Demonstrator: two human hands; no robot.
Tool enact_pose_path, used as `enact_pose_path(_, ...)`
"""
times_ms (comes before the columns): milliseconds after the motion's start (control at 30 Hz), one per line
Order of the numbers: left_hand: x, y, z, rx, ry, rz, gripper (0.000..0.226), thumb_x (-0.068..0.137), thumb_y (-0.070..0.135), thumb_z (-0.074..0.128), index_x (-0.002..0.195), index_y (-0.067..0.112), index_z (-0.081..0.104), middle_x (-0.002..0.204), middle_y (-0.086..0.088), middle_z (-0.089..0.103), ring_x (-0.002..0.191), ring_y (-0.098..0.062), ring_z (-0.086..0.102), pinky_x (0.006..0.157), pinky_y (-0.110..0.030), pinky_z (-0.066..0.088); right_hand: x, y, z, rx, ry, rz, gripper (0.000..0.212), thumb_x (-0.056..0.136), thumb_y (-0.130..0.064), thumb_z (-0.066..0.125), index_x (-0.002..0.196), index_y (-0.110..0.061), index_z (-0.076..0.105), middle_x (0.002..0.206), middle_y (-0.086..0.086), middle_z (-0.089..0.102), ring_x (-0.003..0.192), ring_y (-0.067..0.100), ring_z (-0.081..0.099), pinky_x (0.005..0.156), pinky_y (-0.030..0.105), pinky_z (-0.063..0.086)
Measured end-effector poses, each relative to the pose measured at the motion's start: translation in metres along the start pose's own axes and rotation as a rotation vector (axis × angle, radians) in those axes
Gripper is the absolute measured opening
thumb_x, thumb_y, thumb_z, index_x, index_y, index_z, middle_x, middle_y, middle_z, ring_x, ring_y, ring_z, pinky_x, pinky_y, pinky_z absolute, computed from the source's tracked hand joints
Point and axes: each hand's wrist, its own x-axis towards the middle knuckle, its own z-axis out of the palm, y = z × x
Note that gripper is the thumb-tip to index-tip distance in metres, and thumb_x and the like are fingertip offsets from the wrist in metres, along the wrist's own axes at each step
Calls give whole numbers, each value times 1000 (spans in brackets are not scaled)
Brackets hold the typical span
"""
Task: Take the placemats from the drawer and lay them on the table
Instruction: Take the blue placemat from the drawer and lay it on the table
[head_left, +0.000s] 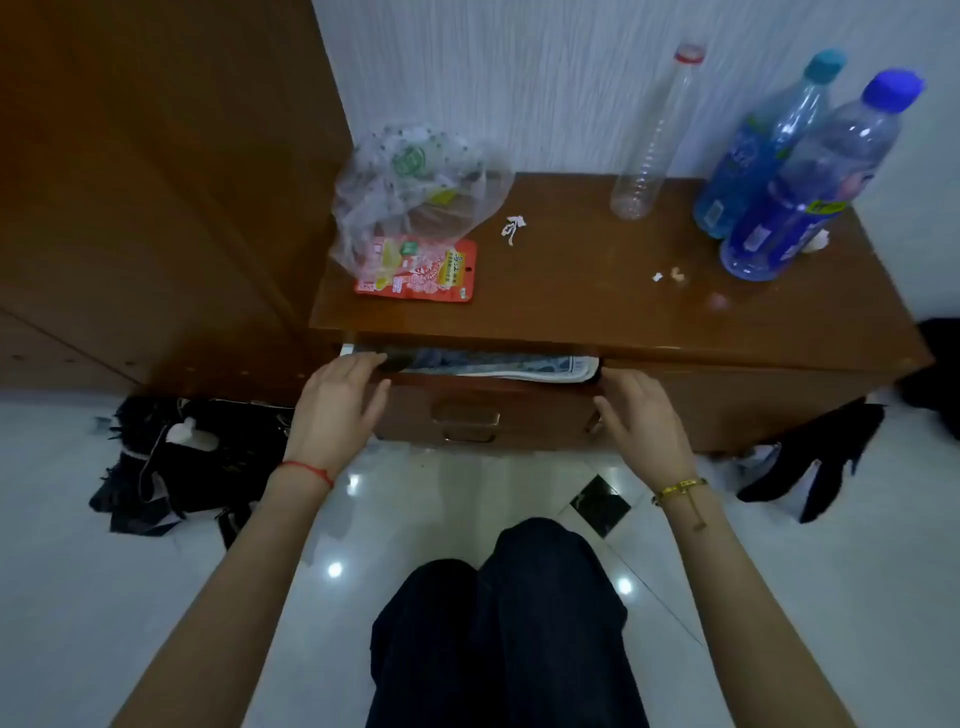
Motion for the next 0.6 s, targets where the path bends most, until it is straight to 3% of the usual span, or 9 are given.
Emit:
enact_pose_path(300,-2,-43,66,81,144,68,32,95,27,52,121,8,59,114,-12,64,106,-29,58,97,-41,45,-7,29,69,-4,228,-53,39,96,-26,51,132,-10,48,126,7,56,118,20,47,96,29,39)
enact_pose_path(433,-13,-40,70,51,167,62,35,95,28,51,124,8,57,119,-12,63,112,-27,56,99,-39,44,-14,30,73,-21,253,-55,40,96,-28,50,132,-11,48,129,6,55,121,19,47,98,19,29)
enact_pose_path(600,-38,-41,72,21,172,76,38,96,28,51,125,6,57,123,-12,61,116,-28,55,103,-40,43,-41,25,71,-16,257,-63,41,96,-29,51,133,-12,47,129,5,55,119,18,48,96,23,35)
